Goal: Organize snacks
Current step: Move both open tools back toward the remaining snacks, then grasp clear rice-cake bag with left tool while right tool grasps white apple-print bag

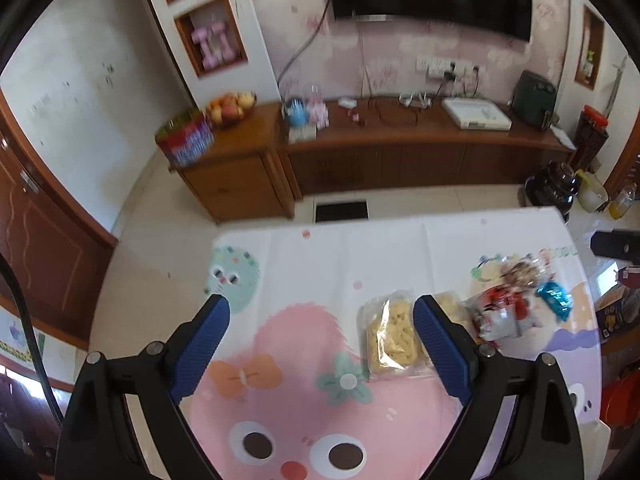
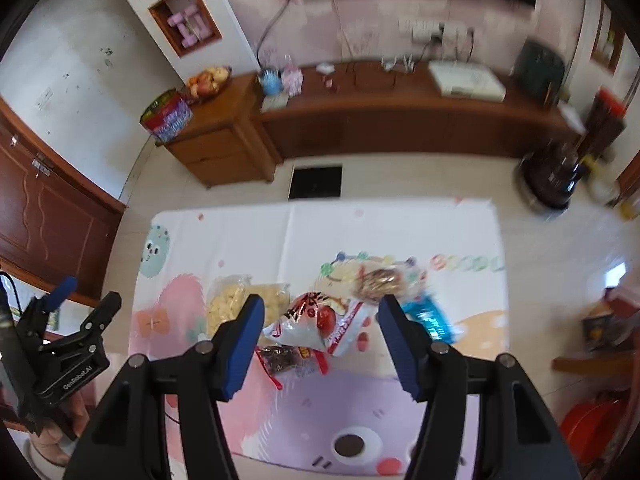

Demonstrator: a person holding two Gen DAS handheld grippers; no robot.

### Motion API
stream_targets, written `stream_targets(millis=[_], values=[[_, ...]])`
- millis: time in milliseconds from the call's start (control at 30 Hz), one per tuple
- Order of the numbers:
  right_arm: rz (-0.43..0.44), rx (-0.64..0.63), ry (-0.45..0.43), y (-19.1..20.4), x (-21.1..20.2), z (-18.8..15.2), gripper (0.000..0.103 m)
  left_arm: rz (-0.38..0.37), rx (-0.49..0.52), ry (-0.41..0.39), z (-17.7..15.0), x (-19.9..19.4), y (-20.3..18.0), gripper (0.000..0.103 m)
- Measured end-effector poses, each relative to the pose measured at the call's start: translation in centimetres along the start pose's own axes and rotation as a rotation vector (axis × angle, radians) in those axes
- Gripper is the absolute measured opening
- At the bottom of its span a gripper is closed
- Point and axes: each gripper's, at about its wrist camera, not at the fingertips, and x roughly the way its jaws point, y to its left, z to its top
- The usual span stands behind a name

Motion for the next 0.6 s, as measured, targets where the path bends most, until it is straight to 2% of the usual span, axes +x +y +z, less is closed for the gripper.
stream_targets(millis=[67, 200, 433, 533, 600], values=[[0.039, 0.024, 0.054, -0.4, 3.3, -0.2, 0.06, -0.017, -0.011, 0.039, -0.6, 2.5, -0.4, 0.093], [0.048, 0.048, 0.132, -0.5, 8.3, -1.3, 0.06, -0.058, -0.055, 0.133, -1.4, 8.0, -0.9, 0.093], [0.058, 0.075, 0.207, -0.7, 13.5, -2.2, 0.06, -0.099, -0.125, 0.214, -3.3, 14.0, -2.3, 0.093], [0.067, 0.084, 0.199, -0.7, 14.2, -2.5, 0.068, -0.107, -0.129, 0.241, -4.1, 15.6, -2.8, 0.093], [0.053, 0.088, 0.208, -0.8, 14.8, -2.9, 0.08, -0.114, -0.126, 0.253, -4.6, 16.5, -2.9, 0.093]])
